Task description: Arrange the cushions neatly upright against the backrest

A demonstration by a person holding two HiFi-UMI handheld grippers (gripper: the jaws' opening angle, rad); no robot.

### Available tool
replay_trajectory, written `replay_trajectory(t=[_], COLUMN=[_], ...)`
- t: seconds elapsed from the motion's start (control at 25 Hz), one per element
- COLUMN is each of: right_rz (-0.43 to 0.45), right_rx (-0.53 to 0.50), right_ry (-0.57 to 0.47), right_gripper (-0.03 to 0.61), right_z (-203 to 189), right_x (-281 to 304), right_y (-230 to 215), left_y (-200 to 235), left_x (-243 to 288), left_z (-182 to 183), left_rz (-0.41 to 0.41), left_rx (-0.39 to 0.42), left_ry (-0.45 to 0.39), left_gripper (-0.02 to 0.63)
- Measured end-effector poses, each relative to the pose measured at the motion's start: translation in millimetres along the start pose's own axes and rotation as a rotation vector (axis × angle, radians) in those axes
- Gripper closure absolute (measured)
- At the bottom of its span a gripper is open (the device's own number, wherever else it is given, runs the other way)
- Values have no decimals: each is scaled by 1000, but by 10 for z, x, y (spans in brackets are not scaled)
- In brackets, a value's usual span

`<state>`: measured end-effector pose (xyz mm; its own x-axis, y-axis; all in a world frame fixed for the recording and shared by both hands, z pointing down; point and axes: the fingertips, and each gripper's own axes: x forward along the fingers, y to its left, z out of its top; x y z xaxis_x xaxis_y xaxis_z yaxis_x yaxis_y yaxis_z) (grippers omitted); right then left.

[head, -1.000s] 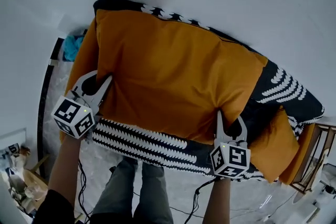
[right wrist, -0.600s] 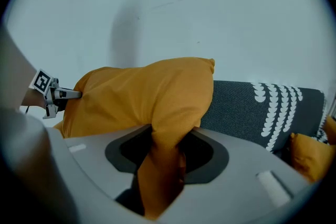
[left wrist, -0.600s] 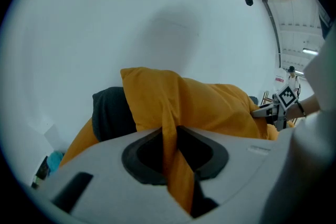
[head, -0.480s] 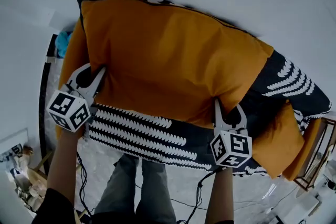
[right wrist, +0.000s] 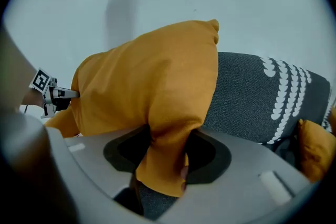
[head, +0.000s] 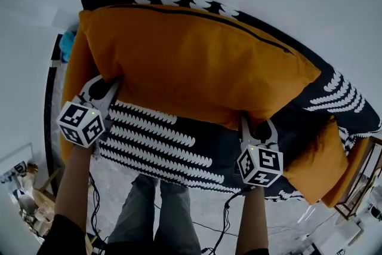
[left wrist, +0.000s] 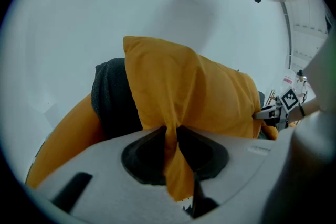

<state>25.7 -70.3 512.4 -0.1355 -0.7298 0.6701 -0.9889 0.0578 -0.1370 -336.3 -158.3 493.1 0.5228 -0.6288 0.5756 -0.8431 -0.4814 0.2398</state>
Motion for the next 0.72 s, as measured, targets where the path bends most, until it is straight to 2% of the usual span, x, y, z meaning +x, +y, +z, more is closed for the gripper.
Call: replay_trajectory(t=[0.44, 0.72], right_rz=[-13, -29], right_rx=[-8, 13], right_ry=[21, 27], right_gripper=[318, 266], right_z=[-5, -77], right_x=[171, 131], right_y=[35, -18], left_y=[225, 319], left_x=[82, 58], left_z=[-38, -70], left_rz=[2, 44], left_rx=[-73, -46], left_ry=[9, 22], left_gripper=[512, 441])
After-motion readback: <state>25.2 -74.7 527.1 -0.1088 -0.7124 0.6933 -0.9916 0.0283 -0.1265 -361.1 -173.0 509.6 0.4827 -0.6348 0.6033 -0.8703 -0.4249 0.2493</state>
